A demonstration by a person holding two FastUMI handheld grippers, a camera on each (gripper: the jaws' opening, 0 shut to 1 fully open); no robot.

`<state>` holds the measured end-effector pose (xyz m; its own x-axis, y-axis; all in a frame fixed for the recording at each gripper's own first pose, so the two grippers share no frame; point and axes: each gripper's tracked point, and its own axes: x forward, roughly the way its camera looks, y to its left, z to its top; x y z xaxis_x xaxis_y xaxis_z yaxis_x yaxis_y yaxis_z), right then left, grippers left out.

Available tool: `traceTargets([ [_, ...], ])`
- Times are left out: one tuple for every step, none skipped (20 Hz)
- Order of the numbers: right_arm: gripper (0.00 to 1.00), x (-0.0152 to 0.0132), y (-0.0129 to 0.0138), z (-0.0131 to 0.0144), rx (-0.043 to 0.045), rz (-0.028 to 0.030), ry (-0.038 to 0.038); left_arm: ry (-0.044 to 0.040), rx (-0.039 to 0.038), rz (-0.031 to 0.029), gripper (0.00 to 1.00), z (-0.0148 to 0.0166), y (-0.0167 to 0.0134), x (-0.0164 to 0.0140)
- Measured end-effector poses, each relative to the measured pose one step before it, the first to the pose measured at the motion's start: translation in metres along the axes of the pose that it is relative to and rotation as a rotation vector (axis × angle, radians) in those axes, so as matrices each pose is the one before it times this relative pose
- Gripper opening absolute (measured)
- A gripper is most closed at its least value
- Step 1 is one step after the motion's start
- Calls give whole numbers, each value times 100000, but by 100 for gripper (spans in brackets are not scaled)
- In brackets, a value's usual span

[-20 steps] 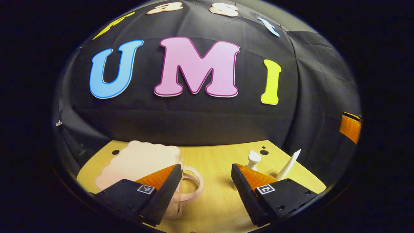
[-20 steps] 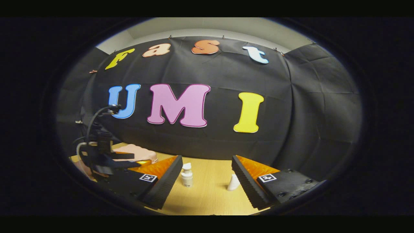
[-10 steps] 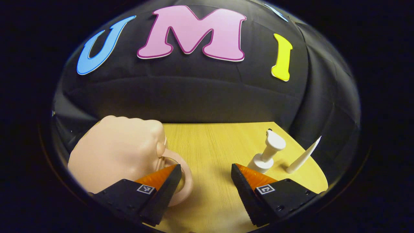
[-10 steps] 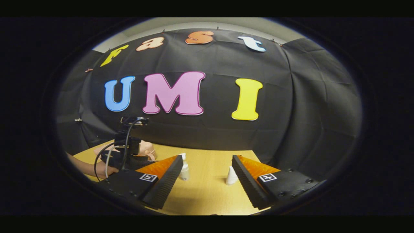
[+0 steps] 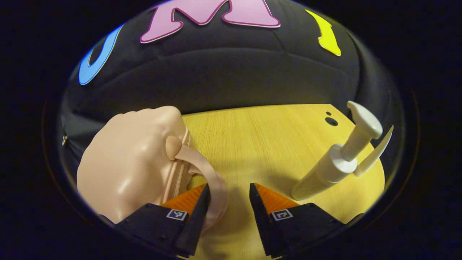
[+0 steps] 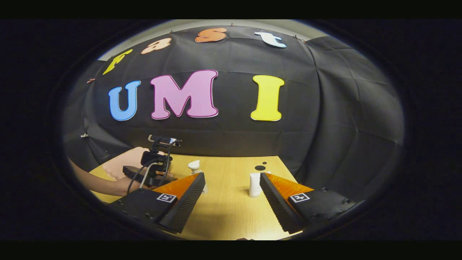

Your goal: First open the suitcase, pack the skin care products into it, and then close the suitcase.

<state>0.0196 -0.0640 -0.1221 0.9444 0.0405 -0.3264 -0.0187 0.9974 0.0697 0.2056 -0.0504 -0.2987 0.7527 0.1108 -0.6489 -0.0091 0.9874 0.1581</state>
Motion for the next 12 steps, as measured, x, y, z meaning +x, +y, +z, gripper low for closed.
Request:
traceTargets([
  [97, -81, -8, -124, 351, -122, 412, 2427, -1418, 478, 53, -355, 422, 485],
  [97, -117, -22, -260, 267, -43, 488, 98, -1191, -831, 45, 283, -49, -446],
  [97, -141, 25, -106, 158, -92, 320, 331, -1626, -1090, 29, 231, -68, -87],
  [97, -104, 5, -63, 15, -274, 177, 362, -1529, -1907, 24, 281, -328, -367],
  [97, -20, 98, 10, -338, -122, -170, -579, -944, -1217, 21, 539, -129, -493],
  [97, -144, 198, 161, -262, -18, -309, -809, -656, -2075, 20, 600, -349, -625],
  [97, -54, 93, 246, -98, -300, -436, -1418, -386, -1869, 18, 784, -126, -805],
  [98, -153, 112, 388, 344, -306, -823, -1408, -1205, -1528, 18, 961, 25, -937],
  [98, -58, 284, 384, 375, -31, -1138, -408, -1641, -1460, 17, 909, 93, -1048],
  [97, -117, 425, 220, -202, 153, -666, -296, -2348, -1877, 17, 744, -44, -1366],
  [97, -56, 408, 190, -644, 83, -146, -761, -2807, -2733, 17, 1090, 22, -1300],
  [97, -49, 448, 309, -682, 135, -654, -753, -1856, -1382, 16, 1130, 176, -1394],
])
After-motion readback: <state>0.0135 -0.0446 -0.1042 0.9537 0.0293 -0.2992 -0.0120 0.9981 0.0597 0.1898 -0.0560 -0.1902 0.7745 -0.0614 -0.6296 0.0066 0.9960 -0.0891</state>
